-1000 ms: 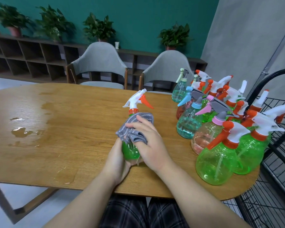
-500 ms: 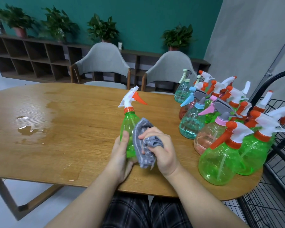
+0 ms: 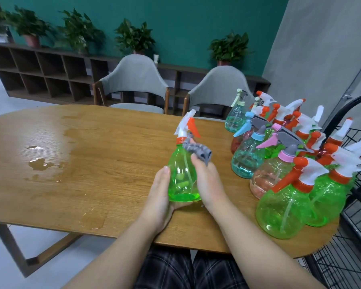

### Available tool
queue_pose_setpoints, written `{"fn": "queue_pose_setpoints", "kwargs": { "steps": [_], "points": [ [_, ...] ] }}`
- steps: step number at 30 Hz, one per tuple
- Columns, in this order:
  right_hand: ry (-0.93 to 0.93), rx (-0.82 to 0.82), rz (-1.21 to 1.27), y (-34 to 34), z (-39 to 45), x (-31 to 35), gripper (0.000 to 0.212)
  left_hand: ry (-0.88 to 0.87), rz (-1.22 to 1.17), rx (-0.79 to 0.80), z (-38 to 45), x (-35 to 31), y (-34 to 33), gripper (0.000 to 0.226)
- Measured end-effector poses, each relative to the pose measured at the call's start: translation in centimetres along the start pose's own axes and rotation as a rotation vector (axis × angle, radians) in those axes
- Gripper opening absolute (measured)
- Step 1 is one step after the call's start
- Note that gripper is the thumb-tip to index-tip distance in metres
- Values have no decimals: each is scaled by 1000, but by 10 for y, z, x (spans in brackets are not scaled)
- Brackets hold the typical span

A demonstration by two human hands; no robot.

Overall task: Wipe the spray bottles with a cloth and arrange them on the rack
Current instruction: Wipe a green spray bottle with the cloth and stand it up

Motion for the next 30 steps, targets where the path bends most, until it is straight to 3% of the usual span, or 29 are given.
{"fn": "queue_pose_setpoints", "kwargs": {
  "steps": [2,5,11,16,18,20,21,24,25,27,30],
  "points": [
    [202,117,-250,-11,-3,11,36,4,17,-6,1,1,1,48],
    [324,171,-451,-16,-10,14,42,40,42,-4,3,6,2,47],
    [454,255,-455,-19,-25,14,43,75,26,3,3,9,4,58],
    [504,291,-318,-13,-39,16,34,17,18,114,4,7,-1,69],
    [444,318,-195,-9,-38,15,28,-27,53,-16,39,63,53,65],
    [302,309,20,-1,-35,14,23,4,-12,-41,59,89,72,62],
    [211,229,174,8,-31,12,23,-27,-21,-38,48,77,62,59],
    [-150,-239,743,49,-15,-21,30,52,41,-41,-2,7,13,89],
    [-201,-354,856,59,-12,-28,30,32,10,-5,-4,4,11,86],
    [-199,-414,876,63,-5,-23,28,15,-41,-25,-4,0,8,67],
    [-138,-263,584,42,2,-4,26,67,-8,4,0,6,3,47]
  ]
}}
Point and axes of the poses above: each hand's wrist, its own z-axis towards the middle knuckle, its own y-axis out of the back of the hand, x = y × z, the point moved 10 cm from there along z, towards the middle knuckle, and after that the axes turned 12 degrees about z, right-handed, at the moved point
